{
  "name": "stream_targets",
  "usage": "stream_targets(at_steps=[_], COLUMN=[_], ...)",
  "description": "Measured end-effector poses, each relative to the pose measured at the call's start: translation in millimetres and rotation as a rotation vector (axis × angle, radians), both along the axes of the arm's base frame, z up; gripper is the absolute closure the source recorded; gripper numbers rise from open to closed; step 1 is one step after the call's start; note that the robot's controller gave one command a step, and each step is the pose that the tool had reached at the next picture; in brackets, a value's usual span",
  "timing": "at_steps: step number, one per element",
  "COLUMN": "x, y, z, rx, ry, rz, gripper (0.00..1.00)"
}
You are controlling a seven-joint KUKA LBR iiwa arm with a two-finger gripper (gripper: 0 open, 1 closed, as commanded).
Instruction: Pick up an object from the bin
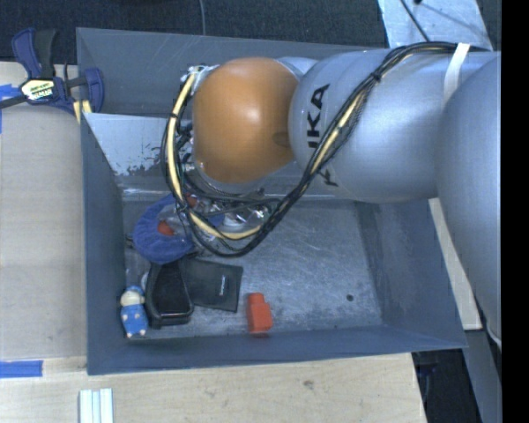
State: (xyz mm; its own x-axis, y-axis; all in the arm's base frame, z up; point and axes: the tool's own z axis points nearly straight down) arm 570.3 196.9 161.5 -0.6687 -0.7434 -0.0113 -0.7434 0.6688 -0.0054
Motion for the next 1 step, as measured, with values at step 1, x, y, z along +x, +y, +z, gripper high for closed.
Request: stream_targets(at_steps=[1], x=[-19.5], y=[6.1], z=[78.6], rx=[0.000], ry=[0.001], rz=[0.017], gripper=[1.00])
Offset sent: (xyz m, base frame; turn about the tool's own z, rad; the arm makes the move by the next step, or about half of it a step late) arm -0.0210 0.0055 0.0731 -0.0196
